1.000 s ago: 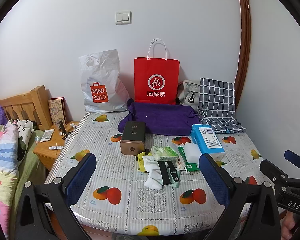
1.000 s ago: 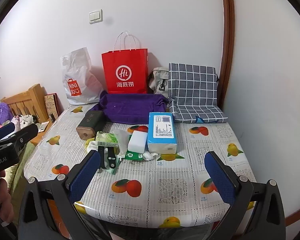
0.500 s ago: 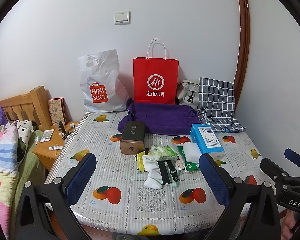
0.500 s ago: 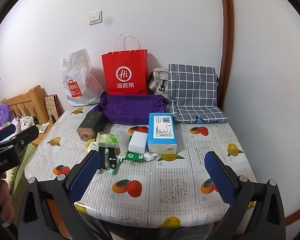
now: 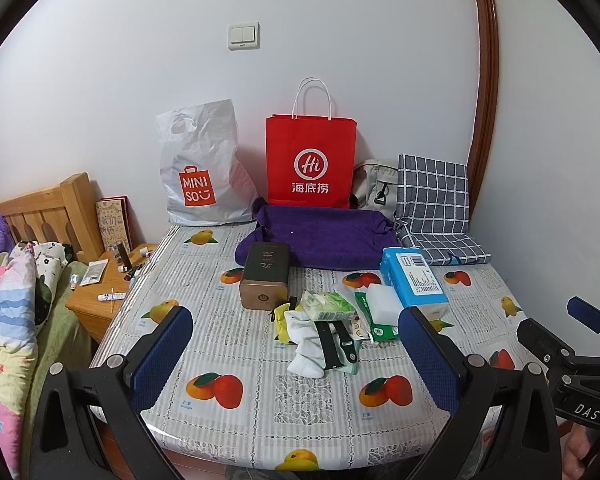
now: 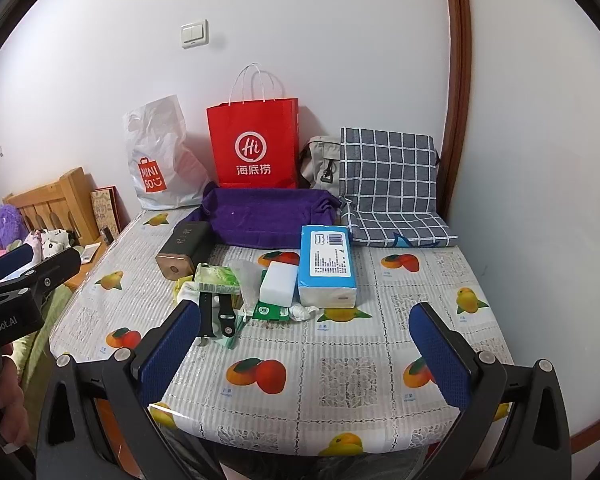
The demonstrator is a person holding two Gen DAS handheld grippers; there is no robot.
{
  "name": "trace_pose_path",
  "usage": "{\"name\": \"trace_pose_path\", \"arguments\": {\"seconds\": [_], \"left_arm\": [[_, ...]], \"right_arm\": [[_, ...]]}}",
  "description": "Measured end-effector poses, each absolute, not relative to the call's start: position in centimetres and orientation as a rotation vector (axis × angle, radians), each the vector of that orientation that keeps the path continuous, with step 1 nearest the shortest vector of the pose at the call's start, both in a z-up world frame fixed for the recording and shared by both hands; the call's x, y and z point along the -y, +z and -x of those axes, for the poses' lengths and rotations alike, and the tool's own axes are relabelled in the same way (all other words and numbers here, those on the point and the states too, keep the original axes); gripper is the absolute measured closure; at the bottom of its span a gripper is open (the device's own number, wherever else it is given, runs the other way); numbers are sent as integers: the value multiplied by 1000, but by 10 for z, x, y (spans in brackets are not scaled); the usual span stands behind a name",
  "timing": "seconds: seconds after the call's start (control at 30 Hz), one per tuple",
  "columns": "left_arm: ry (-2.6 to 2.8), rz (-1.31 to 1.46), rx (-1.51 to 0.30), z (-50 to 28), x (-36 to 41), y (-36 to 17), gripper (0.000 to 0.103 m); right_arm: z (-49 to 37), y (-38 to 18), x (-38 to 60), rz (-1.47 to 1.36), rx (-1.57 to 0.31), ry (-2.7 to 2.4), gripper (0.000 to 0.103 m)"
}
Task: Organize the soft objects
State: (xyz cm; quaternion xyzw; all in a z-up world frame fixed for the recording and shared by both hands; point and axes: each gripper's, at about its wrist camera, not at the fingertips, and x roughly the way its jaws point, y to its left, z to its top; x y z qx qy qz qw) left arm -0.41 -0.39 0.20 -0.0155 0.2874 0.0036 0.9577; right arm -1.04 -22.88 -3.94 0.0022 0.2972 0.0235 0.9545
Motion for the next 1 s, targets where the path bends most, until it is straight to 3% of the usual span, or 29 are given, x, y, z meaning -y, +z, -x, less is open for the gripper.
{"name": "trace_pose_path", "arguments": {"seconds": [1.0], "left_arm": [[9,27,-582,4,4,2,0]], "right_arm": [[10,-39,228,-9,-595,51,1]]}}
